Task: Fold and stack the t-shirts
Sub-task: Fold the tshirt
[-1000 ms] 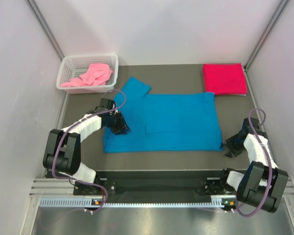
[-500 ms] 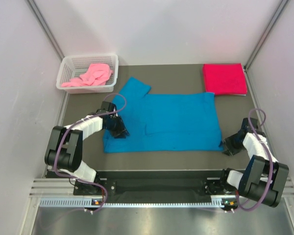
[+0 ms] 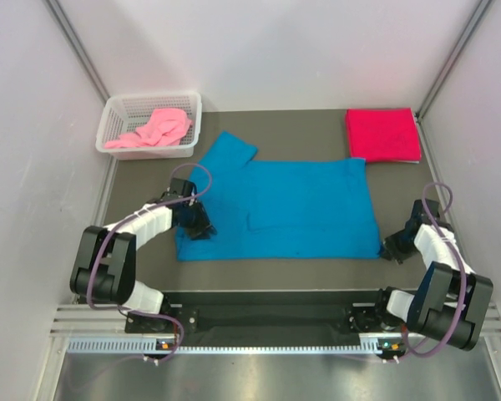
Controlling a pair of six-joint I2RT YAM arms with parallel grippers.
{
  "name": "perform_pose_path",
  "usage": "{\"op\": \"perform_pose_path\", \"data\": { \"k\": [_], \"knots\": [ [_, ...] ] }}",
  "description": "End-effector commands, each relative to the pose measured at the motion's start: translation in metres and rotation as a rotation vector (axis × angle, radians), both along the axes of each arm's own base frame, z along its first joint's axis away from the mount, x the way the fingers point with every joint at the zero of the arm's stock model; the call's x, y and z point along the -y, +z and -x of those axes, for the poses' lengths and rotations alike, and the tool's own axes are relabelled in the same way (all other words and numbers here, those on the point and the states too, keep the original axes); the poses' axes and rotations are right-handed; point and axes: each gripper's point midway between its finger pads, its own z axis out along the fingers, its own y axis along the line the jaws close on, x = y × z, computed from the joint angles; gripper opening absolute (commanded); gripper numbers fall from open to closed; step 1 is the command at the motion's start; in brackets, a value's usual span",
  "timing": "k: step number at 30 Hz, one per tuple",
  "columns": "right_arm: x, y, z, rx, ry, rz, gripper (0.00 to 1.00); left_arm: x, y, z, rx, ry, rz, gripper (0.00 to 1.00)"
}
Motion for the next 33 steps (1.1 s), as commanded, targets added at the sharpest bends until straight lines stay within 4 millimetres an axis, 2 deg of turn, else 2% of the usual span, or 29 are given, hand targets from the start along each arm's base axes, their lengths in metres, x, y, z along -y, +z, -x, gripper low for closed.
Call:
{"op": "perform_pose_path", "data": {
  "k": [1, 5, 12, 17, 20, 22, 24, 25, 27, 28, 31, 32, 33],
  "knots": [
    [0.023, 0.006, 0.01, -0.069, 0.047, 0.127, 0.0, -0.02, -0.009, 0.017, -0.026, 0.047, -0.096, 0.36],
    [0.026, 0.01, 0.017, -0.086, 0.069, 0.155, 0.0, -0.022, -0.014, 0.03, -0.046, 0.07, -0.087, 0.36],
    [0.026, 0.014, 0.03, -0.104, 0.05, 0.174, 0.0, -0.023, -0.007, 0.042, -0.028, 0.089, -0.066, 0.36],
    [0.031, 0.026, 0.03, -0.076, 0.009, 0.208, 0.0, -0.022, -0.007, 0.051, -0.024, 0.105, -0.054, 0.36],
    [0.034, 0.033, 0.031, -0.082, -0.007, 0.225, 0.08, -0.023, -0.006, 0.054, -0.025, 0.106, -0.064, 0.36],
    [0.035, 0.037, 0.03, -0.088, -0.012, 0.227, 0.13, -0.024, 0.002, 0.049, -0.009, 0.102, -0.07, 0.36],
    [0.034, 0.043, 0.025, -0.077, 0.005, 0.214, 0.16, -0.026, 0.013, 0.042, 0.014, 0.096, -0.088, 0.36],
    [0.033, 0.045, 0.022, -0.07, 0.015, 0.209, 0.17, -0.025, 0.03, 0.029, 0.053, 0.084, -0.094, 0.36],
    [0.033, 0.054, 0.016, -0.053, 0.032, 0.202, 0.19, -0.022, 0.052, 0.016, 0.098, 0.064, -0.087, 0.36],
    [0.033, 0.057, 0.014, -0.049, 0.037, 0.198, 0.21, -0.017, 0.076, 0.001, 0.155, 0.044, -0.074, 0.36],
    [0.027, 0.069, -0.002, 0.011, 0.088, 0.164, 0.26, -0.002, 0.114, -0.02, 0.254, -0.043, -0.02, 0.38],
    [0.02, 0.072, -0.009, 0.046, 0.114, 0.125, 0.27, 0.006, 0.138, -0.036, 0.321, -0.068, 0.005, 0.38],
    [0.017, 0.078, -0.025, 0.128, 0.162, 0.115, 0.29, 0.007, 0.146, -0.044, 0.357, -0.104, -0.005, 0.38]
  ]
}}
